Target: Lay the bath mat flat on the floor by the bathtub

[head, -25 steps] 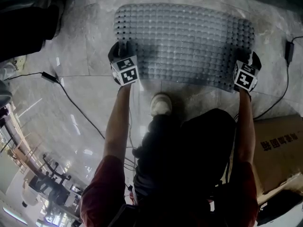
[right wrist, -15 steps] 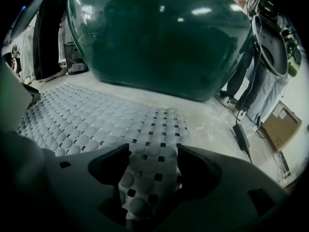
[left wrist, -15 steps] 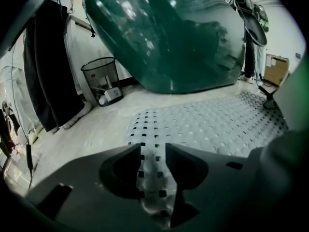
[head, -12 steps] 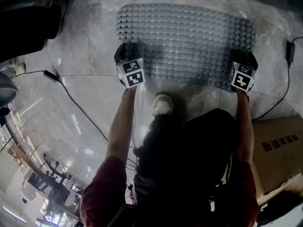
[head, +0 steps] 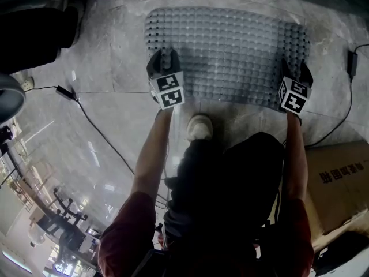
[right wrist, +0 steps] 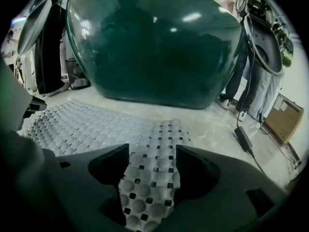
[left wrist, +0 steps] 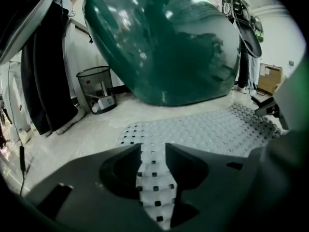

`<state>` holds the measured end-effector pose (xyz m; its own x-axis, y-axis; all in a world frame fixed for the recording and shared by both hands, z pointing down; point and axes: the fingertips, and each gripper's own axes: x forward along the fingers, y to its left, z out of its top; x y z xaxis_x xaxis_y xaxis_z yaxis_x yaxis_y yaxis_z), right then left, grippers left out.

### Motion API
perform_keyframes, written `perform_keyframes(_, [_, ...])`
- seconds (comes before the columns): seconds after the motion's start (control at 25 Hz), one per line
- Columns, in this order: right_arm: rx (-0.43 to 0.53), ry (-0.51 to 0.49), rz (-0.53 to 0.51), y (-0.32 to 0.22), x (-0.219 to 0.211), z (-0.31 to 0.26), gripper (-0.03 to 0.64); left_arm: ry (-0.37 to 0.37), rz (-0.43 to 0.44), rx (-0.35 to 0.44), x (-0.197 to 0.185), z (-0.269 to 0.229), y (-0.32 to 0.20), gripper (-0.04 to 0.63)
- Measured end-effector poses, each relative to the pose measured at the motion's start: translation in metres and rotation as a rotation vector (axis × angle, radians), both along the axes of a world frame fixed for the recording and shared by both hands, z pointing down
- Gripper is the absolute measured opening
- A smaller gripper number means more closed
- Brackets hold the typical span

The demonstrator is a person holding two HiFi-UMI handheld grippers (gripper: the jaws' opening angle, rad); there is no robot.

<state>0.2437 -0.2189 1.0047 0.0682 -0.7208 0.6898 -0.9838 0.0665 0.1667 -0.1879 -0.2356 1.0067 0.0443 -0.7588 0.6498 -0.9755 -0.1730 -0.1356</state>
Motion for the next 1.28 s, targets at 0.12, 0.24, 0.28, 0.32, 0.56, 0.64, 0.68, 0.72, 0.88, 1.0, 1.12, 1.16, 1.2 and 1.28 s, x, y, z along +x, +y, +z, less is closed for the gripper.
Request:
perform_keyframes(0.12, [0.035, -0.031, -0.005, 0.000, -0.013, -0.016, 0.307, 0.033, 0.019, 0.027, 0.015, -0.017, -0.003, 0.157])
perform_keyframes(0.24, [0.064, -0.067, -0.022, -0.004, -0.032, -0.035, 0.307, 0.062, 0.038, 0.053, 0.029, -0.038, -0.010, 0.158])
perform_keyframes(0.28, [0.073, -0.077, -0.033, -0.005, -0.039, -0.041, 0.307, 0.074, 0.045, 0.063, 0.034, -0.046, -0.014, 0.158])
perform_keyframes(0.32, [0.083, -0.084, -0.046, -0.007, -0.047, -0.048, 0.307, 0.085, 0.053, 0.072, 0.039, -0.054, -0.017, 0.158])
perform_keyframes(0.56, [0.144, -0.131, -0.131, -0.015, -0.094, -0.103, 0.307, 0.126, 0.101, 0.118, 0.068, -0.110, -0.025, 0.156])
perform_keyframes(0.64, [0.161, -0.143, -0.143, -0.016, -0.102, -0.128, 0.307, 0.132, 0.123, 0.127, 0.077, -0.134, -0.024, 0.156])
perform_keyframes(0.68, [0.169, -0.148, -0.147, -0.016, -0.105, -0.141, 0.307, 0.131, 0.134, 0.134, 0.081, -0.147, -0.023, 0.156])
perform_keyframes(0.72, [0.177, -0.154, -0.150, -0.015, -0.108, -0.153, 0.307, 0.126, 0.144, 0.142, 0.085, -0.160, -0.022, 0.156])
perform_keyframes(0.88, [0.208, -0.180, -0.156, -0.011, -0.118, -0.212, 0.307, 0.111, 0.180, 0.172, 0.096, -0.220, -0.017, 0.156])
perform_keyframes(1.0, [0.231, -0.197, -0.143, -0.006, -0.120, -0.265, 0.307, 0.107, 0.200, 0.196, 0.102, -0.273, -0.014, 0.158])
perform_keyframes(1.12, [0.254, -0.211, -0.132, -0.001, -0.120, -0.323, 0.307, 0.114, 0.212, 0.224, 0.108, -0.334, -0.010, 0.156])
perform_keyframes(1.16, [0.259, -0.215, -0.128, 0.001, -0.121, -0.342, 0.307, 0.116, 0.217, 0.232, 0.110, -0.355, -0.009, 0.157])
perform_keyframes(1.2, [0.262, -0.219, -0.125, 0.004, -0.122, -0.361, 0.307, 0.118, 0.221, 0.238, 0.111, -0.375, -0.007, 0.156])
perform_keyframes(1.28, [0.266, -0.224, -0.126, 0.008, -0.126, -0.399, 0.307, 0.128, 0.226, 0.247, 0.114, -0.415, -0.003, 0.158])
